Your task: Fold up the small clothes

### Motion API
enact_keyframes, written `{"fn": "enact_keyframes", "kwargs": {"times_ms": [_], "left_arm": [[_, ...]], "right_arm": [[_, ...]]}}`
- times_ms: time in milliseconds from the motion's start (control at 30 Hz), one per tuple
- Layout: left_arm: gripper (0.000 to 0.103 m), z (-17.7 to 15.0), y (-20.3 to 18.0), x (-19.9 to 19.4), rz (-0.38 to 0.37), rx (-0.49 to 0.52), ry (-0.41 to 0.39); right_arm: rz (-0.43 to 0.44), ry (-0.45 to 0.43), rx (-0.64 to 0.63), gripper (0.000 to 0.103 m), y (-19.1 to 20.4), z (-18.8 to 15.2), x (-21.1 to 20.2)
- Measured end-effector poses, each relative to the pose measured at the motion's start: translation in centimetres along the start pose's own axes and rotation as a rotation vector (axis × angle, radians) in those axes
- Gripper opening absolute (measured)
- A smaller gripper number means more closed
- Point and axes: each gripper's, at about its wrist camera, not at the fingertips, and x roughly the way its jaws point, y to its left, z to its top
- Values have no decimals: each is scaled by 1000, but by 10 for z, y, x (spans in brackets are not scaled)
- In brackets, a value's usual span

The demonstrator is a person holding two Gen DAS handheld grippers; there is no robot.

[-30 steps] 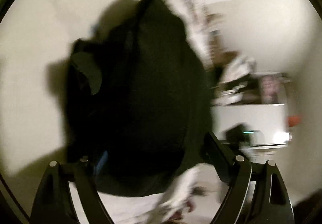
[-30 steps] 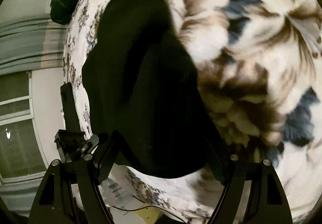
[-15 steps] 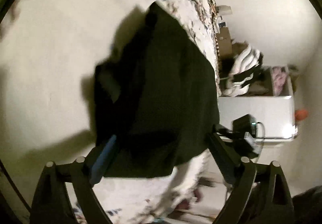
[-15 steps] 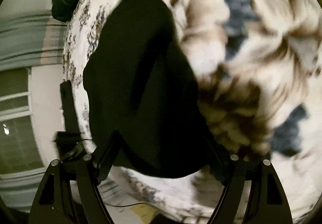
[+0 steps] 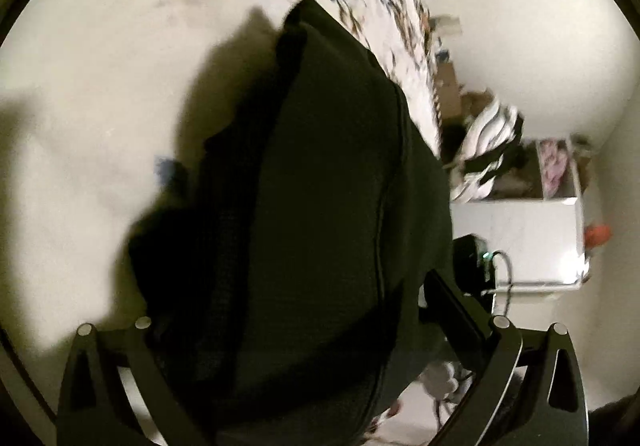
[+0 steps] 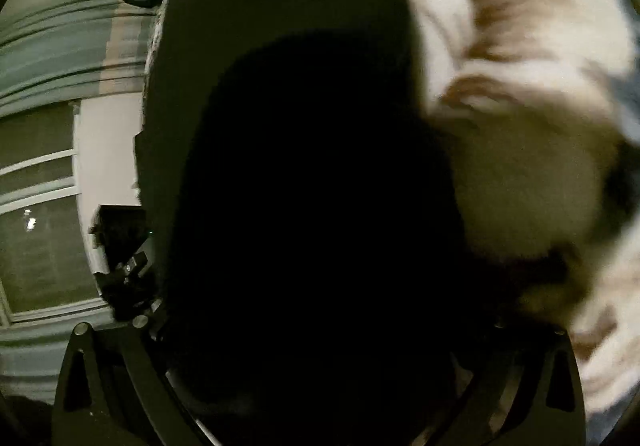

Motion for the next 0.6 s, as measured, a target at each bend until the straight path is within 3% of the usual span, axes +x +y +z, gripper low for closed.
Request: {"fn": "enact_keyframes", "kwargs": {"times_ms": [200, 367, 400, 433, 467, 500, 600], "left_arm": [[103, -5, -16, -9, 0, 50, 21], [102, -4, -17, 5, 5, 91, 11], [99, -5, -21, 4, 10, 106, 5], [90, -7, -23, 2, 4, 109, -2], [74, -9, -22, -3, -15, 101, -21], [68, -9, -19, -9, -21, 88, -37], [60, -13, -18, -20, -43, 71, -63]], "right_arm": [[73, 36, 9, 103, 6, 6, 9], [38, 46, -1, 103, 10, 11, 20], [38, 44, 2, 103, 12, 12, 21], [37, 36, -1, 102, 14, 13, 20], [29, 20, -1, 93, 16, 14, 19], [29, 6, -4, 80, 18, 13, 18], [37, -33, -18, 66, 22, 6, 13]]}}
